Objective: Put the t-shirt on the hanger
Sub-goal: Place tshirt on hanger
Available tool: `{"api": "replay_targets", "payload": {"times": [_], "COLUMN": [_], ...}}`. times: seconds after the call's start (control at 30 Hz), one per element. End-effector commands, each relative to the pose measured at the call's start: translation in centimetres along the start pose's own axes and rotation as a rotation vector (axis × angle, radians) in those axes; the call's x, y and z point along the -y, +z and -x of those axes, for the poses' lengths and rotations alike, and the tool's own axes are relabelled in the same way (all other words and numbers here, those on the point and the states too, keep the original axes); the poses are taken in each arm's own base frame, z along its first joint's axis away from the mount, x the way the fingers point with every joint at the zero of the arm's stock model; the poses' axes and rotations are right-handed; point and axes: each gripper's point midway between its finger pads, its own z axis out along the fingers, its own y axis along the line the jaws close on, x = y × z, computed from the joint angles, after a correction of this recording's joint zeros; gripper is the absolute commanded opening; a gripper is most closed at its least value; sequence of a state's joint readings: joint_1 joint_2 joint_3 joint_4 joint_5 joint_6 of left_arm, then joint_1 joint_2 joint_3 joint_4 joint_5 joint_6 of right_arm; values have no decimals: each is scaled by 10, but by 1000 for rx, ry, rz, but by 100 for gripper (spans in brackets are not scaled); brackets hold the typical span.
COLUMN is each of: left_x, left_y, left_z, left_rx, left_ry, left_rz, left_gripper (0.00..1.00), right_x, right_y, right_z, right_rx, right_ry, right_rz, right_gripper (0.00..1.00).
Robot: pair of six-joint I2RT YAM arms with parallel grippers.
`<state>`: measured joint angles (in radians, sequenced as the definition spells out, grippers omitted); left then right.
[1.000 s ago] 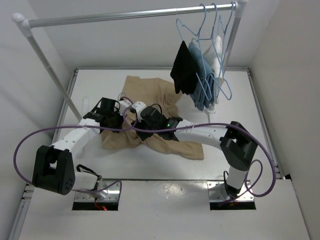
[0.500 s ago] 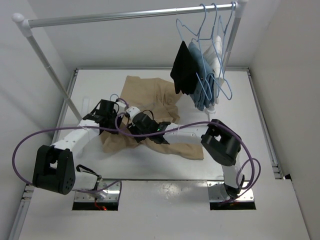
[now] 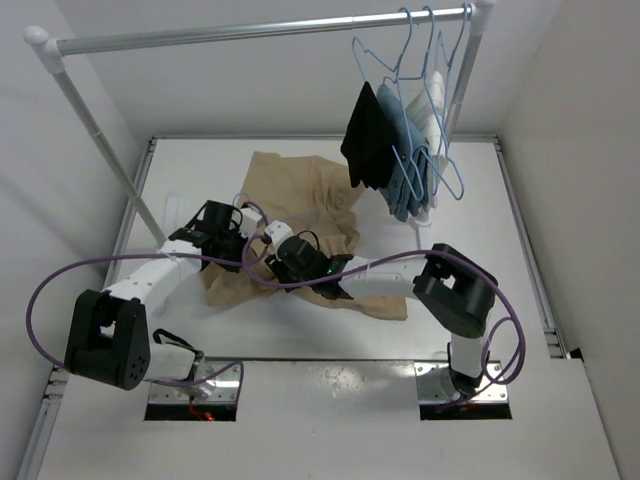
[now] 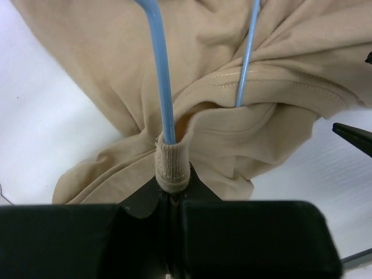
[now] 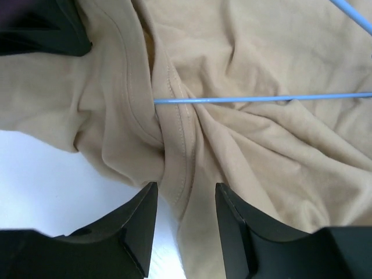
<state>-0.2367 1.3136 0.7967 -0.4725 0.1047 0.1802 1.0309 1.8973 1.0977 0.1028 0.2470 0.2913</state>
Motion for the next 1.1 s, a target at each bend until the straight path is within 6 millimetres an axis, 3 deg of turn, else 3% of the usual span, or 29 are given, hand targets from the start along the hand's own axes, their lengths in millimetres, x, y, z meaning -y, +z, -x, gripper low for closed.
{"api": "replay_targets", "payload": {"times": [0.0, 0.13, 0.17, 0.3, 0.43, 0.57, 0.77, 0.9, 0.93, 1.0, 1.03, 1.07], "left_x": [-1, -1, -2, -3, 1, 2, 1, 3, 3, 3, 4, 4], "left_y": [-26, -26, -26, -24, -24, -26, -29, -27, -27, -27, -27, -27], "left_z": [81, 81, 81, 76, 77, 81, 83, 79, 79, 79, 80, 80], "left_rx": [286, 286, 286, 273, 279, 290, 299, 293, 293, 293, 296, 296], "left_ry": [45, 45, 56, 64, 67, 69, 80, 80, 89, 89, 101, 101], "left_rz": [-19, -19, -17, -8, -29, -37, -33, -44, -43, -43, -52, -52], "left_gripper": [0, 0, 0, 0, 0, 0, 0, 0, 0, 0, 0, 0], "right_x": [9, 13, 14, 15, 9, 0, -3, 9, 10, 17, 17, 14], "right_y": [-10, -8, -12, -41, -65, -78, -90, -97, -98, -80, -77, -73], "right_z": [-91, -81, -71, -14, 31, 55, 63, 78, 90, 67, 74, 66], "right_rx": [-278, -268, -226, -23, 80, 157, 212, 233, 239, 108, 103, 76], "right_ry": [-46, -62, -55, 16, 41, 58, 110, 123, 115, 74, 73, 66], "right_rz": [-21, -74, -94, -66, -1, 59, 85, 35, 24, -41, -51, -36], "right_gripper": [45, 45, 46, 69, 72, 74, 83, 89, 89, 89, 89, 89]}}
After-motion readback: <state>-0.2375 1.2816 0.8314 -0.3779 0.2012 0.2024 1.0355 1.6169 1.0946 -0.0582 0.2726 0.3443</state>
